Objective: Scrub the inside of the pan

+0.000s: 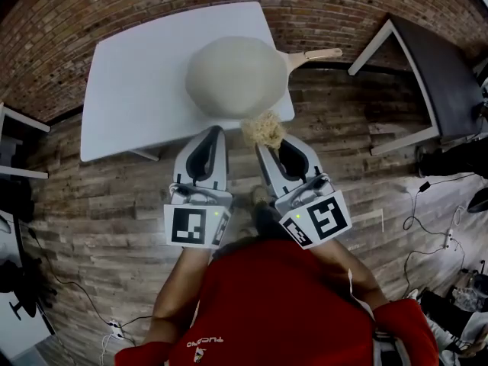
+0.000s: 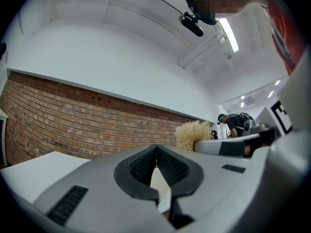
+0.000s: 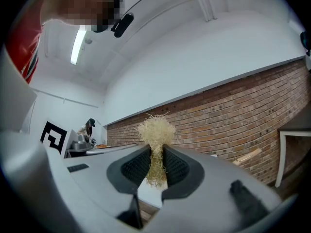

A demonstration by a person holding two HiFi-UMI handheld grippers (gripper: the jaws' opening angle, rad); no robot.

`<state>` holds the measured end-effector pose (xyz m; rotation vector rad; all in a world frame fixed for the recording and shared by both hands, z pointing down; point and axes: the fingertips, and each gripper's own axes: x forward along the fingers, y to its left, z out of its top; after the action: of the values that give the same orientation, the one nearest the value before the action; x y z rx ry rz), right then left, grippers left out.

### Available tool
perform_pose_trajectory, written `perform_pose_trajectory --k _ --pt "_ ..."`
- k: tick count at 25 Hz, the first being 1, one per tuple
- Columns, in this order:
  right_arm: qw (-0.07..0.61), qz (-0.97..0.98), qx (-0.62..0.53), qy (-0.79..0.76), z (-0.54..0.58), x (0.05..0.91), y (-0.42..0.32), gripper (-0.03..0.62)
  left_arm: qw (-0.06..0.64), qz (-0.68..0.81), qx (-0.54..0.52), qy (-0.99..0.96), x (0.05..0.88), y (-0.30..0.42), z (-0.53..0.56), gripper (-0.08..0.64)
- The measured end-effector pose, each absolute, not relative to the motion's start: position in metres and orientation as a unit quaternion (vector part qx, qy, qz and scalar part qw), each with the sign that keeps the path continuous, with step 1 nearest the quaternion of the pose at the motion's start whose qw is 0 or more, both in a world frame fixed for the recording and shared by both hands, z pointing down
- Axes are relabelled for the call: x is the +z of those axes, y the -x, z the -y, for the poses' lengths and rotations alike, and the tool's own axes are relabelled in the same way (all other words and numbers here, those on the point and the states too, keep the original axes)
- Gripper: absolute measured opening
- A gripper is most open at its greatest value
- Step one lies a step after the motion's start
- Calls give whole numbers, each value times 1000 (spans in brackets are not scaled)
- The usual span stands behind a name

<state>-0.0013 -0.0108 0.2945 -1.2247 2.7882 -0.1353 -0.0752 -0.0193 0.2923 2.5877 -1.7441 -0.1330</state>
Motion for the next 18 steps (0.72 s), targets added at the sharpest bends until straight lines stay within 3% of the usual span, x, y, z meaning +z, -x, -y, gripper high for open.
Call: perform_pose_trajectory --k 18 --pt "22 -927 -61 369 156 307 1 75 18 601 -21 -798 310 77 156 15"
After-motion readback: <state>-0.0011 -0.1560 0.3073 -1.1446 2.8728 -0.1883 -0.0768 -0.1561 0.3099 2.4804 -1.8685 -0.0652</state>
